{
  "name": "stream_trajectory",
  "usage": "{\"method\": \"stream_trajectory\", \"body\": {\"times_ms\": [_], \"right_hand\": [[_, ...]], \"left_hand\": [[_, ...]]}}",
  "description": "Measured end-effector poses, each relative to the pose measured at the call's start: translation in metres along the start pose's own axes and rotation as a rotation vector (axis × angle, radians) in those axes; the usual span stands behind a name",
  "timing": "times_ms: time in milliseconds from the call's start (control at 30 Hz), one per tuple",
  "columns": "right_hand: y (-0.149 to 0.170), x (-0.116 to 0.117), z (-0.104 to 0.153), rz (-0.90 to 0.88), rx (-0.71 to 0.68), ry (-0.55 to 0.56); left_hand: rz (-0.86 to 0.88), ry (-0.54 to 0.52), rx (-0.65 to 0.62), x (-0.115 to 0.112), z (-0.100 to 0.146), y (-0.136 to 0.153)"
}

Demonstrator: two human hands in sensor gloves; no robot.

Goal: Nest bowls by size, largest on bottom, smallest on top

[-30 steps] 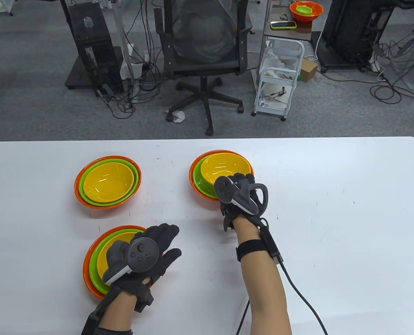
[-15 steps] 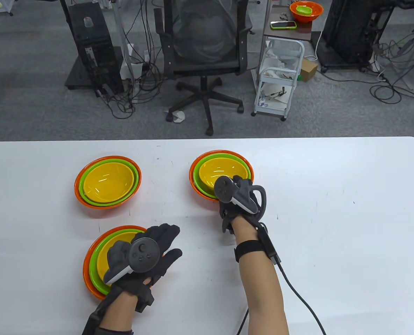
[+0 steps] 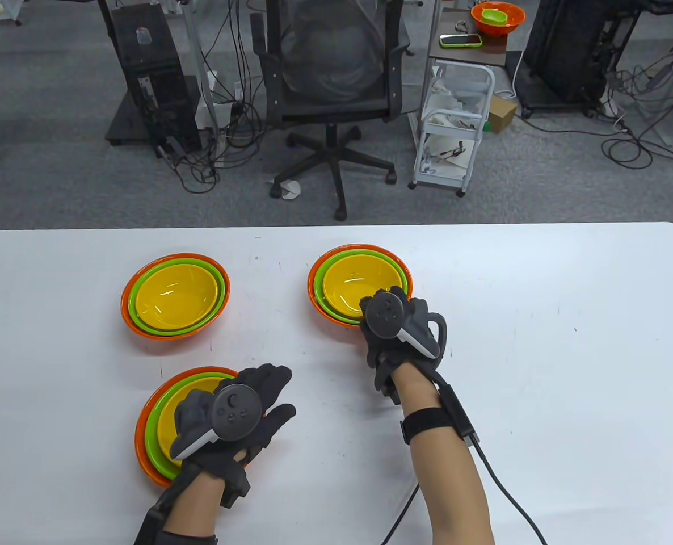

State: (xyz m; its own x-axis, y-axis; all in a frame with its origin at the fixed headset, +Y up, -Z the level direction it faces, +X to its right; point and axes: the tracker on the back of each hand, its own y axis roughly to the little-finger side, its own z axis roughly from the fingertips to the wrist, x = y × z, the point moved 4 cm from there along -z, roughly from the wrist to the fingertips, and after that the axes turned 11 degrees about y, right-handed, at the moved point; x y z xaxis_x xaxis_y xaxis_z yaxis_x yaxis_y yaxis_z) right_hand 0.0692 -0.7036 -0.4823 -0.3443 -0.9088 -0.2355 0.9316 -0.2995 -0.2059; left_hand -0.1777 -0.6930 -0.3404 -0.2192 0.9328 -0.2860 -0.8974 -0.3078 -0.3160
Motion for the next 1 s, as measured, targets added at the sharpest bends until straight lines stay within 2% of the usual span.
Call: {"method": "stream_trajectory", "body": {"times_ms": [200,400,567,700,767,833,933,1000], "right_hand": [[-0.003,-0.022,0.035,-0.027,-0.013,-0.009],[-0.005,-0.059,0.073,-0.012,-0.079,0.022],[0.0,-0.084,0.098,-0.008,-0.114,0.068],[0.009,-0.1,0.117,-0.018,-0.132,0.124],[0.012,-0.103,0.123,-0.018,-0.135,0.135],[0.015,-0.101,0.128,-0.002,-0.141,0.138],[0.022,-0.091,0.134,0.039,-0.148,0.104],[0.027,-0.085,0.138,0.053,-0.139,0.082]], "left_hand": [[-0.01,0.012,0.016,-0.003,-0.002,-0.002],[-0.038,-0.014,0.036,0.003,0.001,-0.005],[-0.106,-0.104,0.045,0.012,0.004,-0.021],[-0.17,-0.103,0.037,0.013,0.001,-0.038],[-0.196,-0.087,0.042,0.012,-0.001,-0.044],[-0.221,-0.022,0.049,0.007,-0.004,-0.048],[-0.246,-0.02,0.035,0.0,-0.005,-0.051],[-0.248,0.017,0.036,-0.006,-0.005,-0.051]]}}
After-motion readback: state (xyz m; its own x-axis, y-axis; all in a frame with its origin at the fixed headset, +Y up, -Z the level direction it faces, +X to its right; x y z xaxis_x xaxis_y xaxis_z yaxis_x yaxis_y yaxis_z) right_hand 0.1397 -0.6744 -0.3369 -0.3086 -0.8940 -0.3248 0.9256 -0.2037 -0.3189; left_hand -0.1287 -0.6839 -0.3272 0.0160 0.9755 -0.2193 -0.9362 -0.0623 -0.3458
